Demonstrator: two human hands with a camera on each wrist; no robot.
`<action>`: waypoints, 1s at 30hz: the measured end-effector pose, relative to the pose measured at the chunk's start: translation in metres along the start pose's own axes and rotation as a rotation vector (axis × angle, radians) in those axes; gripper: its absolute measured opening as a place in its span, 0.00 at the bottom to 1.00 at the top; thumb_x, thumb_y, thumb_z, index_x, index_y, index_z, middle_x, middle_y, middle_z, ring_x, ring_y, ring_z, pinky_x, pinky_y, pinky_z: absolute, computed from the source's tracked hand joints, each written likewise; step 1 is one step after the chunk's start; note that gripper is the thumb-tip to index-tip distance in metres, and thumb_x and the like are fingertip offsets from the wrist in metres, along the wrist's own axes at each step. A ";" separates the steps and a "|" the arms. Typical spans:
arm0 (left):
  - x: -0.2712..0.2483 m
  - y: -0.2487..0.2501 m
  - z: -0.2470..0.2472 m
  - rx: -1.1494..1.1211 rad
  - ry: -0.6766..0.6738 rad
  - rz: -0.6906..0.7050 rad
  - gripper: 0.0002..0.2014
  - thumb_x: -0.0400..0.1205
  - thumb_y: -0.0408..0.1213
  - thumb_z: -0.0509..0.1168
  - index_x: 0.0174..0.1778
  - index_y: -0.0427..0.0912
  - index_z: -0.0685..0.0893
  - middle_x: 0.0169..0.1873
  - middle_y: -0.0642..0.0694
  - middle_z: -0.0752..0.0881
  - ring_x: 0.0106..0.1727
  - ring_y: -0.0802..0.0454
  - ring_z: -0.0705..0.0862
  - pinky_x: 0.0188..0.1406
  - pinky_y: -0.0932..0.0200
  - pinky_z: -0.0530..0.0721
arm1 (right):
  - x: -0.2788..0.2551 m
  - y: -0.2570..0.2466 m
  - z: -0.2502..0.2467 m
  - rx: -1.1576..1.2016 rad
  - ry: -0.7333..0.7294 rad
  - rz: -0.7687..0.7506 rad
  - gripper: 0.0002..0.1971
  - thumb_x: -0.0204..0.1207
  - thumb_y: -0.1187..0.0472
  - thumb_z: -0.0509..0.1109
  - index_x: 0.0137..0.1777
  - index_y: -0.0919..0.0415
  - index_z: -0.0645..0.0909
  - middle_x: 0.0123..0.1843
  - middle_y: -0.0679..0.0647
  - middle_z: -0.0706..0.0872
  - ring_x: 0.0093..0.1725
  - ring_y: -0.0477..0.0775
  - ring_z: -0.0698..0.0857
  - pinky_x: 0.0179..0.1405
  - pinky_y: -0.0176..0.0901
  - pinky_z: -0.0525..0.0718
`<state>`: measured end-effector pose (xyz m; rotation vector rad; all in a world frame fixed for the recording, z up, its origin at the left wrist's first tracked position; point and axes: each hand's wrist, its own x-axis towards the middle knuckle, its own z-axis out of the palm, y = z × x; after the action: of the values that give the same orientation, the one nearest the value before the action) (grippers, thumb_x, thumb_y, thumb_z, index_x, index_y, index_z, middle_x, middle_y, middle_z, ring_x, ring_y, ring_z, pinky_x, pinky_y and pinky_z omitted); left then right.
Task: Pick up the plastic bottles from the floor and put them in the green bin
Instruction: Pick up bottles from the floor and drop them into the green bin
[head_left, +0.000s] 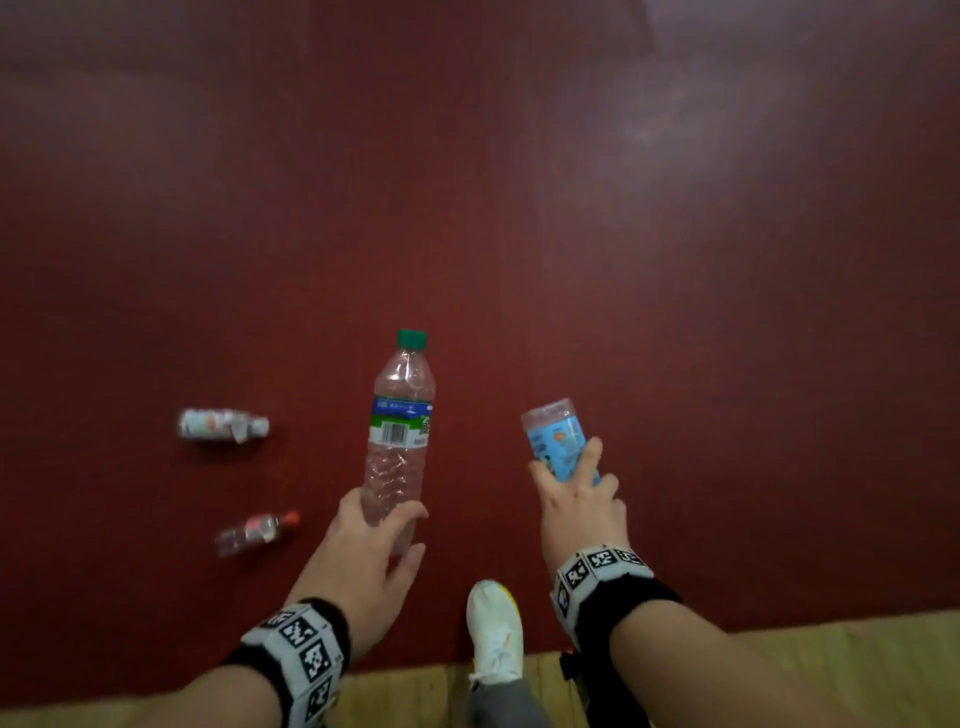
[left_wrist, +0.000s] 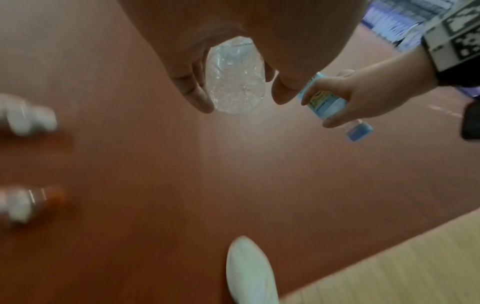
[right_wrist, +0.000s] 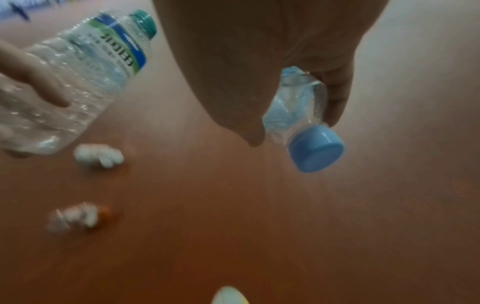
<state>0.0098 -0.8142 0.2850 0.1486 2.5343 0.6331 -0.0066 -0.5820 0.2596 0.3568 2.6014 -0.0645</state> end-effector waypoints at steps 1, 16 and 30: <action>-0.008 0.010 -0.027 0.006 0.029 0.029 0.16 0.80 0.55 0.64 0.63 0.69 0.72 0.65 0.51 0.66 0.62 0.51 0.76 0.67 0.55 0.79 | -0.015 -0.003 -0.030 -0.007 0.022 0.006 0.24 0.78 0.64 0.63 0.70 0.38 0.74 0.83 0.75 0.57 0.54 0.68 0.78 0.41 0.53 0.81; -0.300 0.165 -0.241 0.142 0.118 0.715 0.15 0.83 0.42 0.63 0.64 0.62 0.78 0.79 0.39 0.60 0.69 0.39 0.77 0.70 0.50 0.78 | -0.460 0.028 -0.228 0.083 0.262 0.460 0.29 0.84 0.68 0.54 0.79 0.39 0.62 0.85 0.74 0.36 0.72 0.76 0.68 0.61 0.59 0.80; -0.673 0.365 0.013 0.438 -0.236 1.510 0.23 0.82 0.40 0.60 0.73 0.63 0.69 0.77 0.42 0.63 0.62 0.42 0.81 0.63 0.53 0.82 | -0.937 0.206 0.021 0.386 0.149 1.225 0.30 0.84 0.69 0.55 0.81 0.43 0.59 0.83 0.70 0.24 0.73 0.82 0.61 0.56 0.59 0.83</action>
<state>0.5874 -0.6365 0.7552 2.1973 1.8685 0.4405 0.8411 -0.6102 0.7088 2.0339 2.0464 -0.1065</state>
